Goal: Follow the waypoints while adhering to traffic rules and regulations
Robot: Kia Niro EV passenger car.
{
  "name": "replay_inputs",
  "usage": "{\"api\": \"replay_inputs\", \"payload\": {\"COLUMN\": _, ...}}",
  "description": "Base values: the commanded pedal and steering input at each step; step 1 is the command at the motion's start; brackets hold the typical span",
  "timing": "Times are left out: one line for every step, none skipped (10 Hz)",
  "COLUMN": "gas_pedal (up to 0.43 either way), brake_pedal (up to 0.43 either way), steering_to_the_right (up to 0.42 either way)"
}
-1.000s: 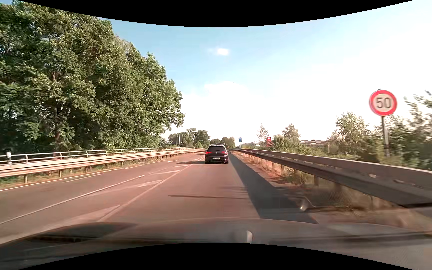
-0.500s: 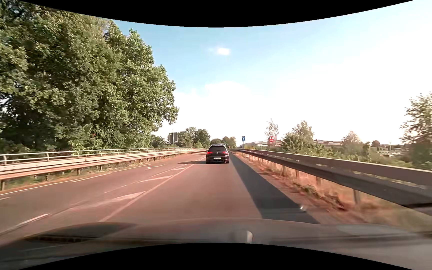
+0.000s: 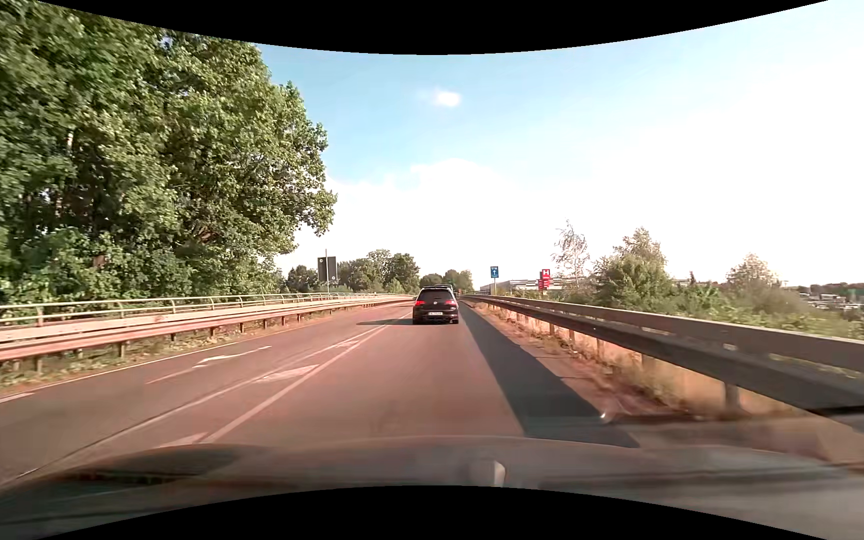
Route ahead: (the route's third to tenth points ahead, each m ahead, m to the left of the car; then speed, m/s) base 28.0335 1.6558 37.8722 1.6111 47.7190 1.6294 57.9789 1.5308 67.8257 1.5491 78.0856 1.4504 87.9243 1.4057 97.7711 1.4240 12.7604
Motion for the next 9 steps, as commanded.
{"api": "replay_inputs", "payload": {"gas_pedal": 0.189, "brake_pedal": 0.000, "steering_to_the_right": -0.002}}
{"api": "replay_inputs", "payload": {"gas_pedal": 0.177, "brake_pedal": 0.000, "steering_to_the_right": -0.002}}
{"api": "replay_inputs", "payload": {"gas_pedal": 0.177, "brake_pedal": 0.000, "steering_to_the_right": -0.001}}
{"api": "replay_inputs", "payload": {"gas_pedal": 0.177, "brake_pedal": 0.000, "steering_to_the_right": -0.001}}
{"api": "replay_inputs", "payload": {"gas_pedal": 0.169, "brake_pedal": 0.000, "steering_to_the_right": -0.001}}
{"api": "replay_inputs", "payload": {"gas_pedal": 0.157, "brake_pedal": 0.000, "steering_to_the_right": -0.001}}
{"api": "replay_inputs", "payload": {"gas_pedal": 0.157, "brake_pedal": 0.000, "steering_to_the_right": -0.001}}
{"api": "replay_inputs", "payload": {"gas_pedal": 0.150, "brake_pedal": 0.000, "steering_to_the_right": -0.001}}
{"api": "replay_inputs", "payload": {"gas_pedal": 0.150, "brake_pedal": 0.000, "steering_to_the_right": -0.001}}
